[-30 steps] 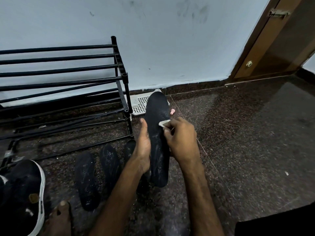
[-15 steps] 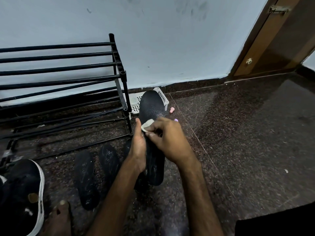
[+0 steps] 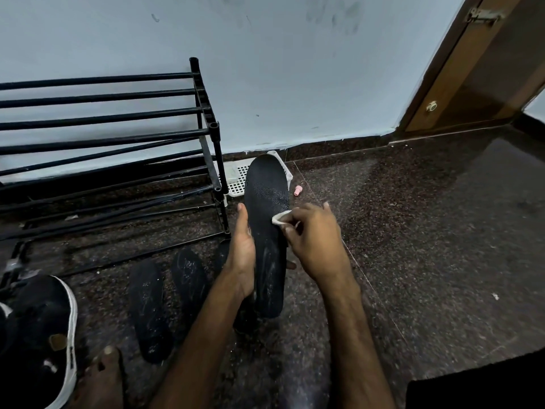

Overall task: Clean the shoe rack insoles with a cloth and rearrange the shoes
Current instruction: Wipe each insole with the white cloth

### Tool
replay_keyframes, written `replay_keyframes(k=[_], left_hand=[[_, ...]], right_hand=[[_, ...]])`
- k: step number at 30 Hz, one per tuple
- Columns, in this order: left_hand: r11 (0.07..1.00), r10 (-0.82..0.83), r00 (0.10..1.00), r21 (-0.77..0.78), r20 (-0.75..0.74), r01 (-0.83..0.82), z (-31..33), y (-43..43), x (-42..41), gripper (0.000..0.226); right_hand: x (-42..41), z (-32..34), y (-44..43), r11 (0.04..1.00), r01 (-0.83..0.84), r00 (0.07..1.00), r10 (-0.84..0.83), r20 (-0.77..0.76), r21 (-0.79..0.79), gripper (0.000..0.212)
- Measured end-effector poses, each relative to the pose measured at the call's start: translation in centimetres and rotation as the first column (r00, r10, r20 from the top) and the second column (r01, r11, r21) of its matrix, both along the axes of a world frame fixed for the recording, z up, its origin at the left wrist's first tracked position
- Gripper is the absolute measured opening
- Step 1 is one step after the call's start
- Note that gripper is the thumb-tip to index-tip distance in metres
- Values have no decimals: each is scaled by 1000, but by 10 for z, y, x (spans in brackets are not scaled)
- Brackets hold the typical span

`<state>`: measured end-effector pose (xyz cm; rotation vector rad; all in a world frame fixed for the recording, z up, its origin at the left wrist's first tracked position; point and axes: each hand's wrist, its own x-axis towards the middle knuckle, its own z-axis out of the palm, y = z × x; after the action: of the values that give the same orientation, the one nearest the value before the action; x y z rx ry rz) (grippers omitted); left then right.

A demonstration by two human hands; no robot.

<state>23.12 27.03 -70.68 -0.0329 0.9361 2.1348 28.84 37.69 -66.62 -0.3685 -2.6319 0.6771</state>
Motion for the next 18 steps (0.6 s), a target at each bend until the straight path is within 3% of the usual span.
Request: replay_keyframes(k=[2,6,8,11,16,18], left_hand=[[999,-2,1000,40,28,1,4,3,4,83],[998,-13,998,64,68,8,9,1,5,89],[999,-35,998,21,44,34,7,0,4,91],[1000,-16,999,4,33,16,7,4,6,84],[998,-22,998,57,55,19,7,2,6,87],[999,-35,999,12,29,34,1,1,3,88]], right_hand=[[-4,1,-7,1000,-10,997,8,-70,-17,10],[-5,4,-18,945,-276,961,272,-46,-176,12],[-1,2,-9,963,-228,972,233,19,-142,12],[-1,-1,1,999,-41,999,41,-5,-36,11],[-8,4,-16,954,-245,969,243,-36,-173,13],[-5,1,-6,979,-175,984,177,8,-105,13]])
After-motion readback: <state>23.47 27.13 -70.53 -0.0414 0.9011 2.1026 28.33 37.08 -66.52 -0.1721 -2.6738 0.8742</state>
